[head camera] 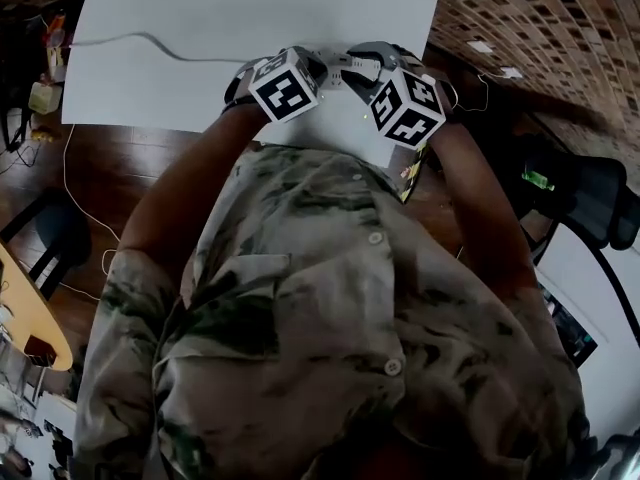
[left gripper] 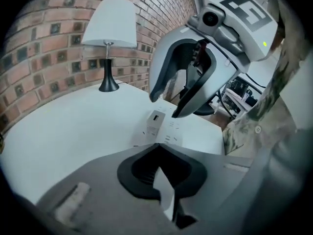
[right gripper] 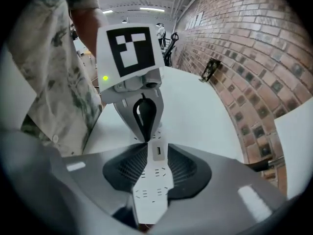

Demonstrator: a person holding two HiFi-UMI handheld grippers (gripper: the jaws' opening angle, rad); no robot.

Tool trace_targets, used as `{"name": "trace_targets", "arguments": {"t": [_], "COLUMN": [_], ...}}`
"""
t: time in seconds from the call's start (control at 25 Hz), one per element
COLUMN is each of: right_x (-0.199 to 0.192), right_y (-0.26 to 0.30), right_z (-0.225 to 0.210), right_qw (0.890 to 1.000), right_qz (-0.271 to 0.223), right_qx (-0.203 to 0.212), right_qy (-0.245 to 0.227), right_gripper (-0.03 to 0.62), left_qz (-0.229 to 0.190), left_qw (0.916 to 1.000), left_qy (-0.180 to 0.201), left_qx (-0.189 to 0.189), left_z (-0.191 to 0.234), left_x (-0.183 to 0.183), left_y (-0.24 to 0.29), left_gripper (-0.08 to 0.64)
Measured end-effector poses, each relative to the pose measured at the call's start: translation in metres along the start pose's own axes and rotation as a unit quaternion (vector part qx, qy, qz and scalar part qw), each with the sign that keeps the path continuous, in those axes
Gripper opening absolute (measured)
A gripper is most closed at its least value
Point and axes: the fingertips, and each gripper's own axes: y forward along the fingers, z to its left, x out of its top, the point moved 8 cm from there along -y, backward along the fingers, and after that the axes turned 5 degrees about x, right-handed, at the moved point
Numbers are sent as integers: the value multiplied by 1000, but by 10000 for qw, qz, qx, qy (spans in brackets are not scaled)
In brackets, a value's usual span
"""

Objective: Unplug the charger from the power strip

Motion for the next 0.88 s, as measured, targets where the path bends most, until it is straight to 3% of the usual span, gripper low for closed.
{"name": "trace_targets", "arguments": {"t": [0.36, 0.88], "right_x": [-3, 4], "right_y": [38, 45], "right_z": [-13, -14], "right_qw": [9924, 9878], "right_qz": [539, 944], "right_qx": [1087, 1208], "right_qy": [-191, -269], "right_gripper": [116, 104], "left_qz": [-128, -71], "left_qw": [9992, 9978], "left_qy": [-112, -230], "left_qx": [-358, -622], "left_z": [4, 6], "left_x": [-3, -6], "left_y": [2, 3], "left_gripper": [-2, -5]}}
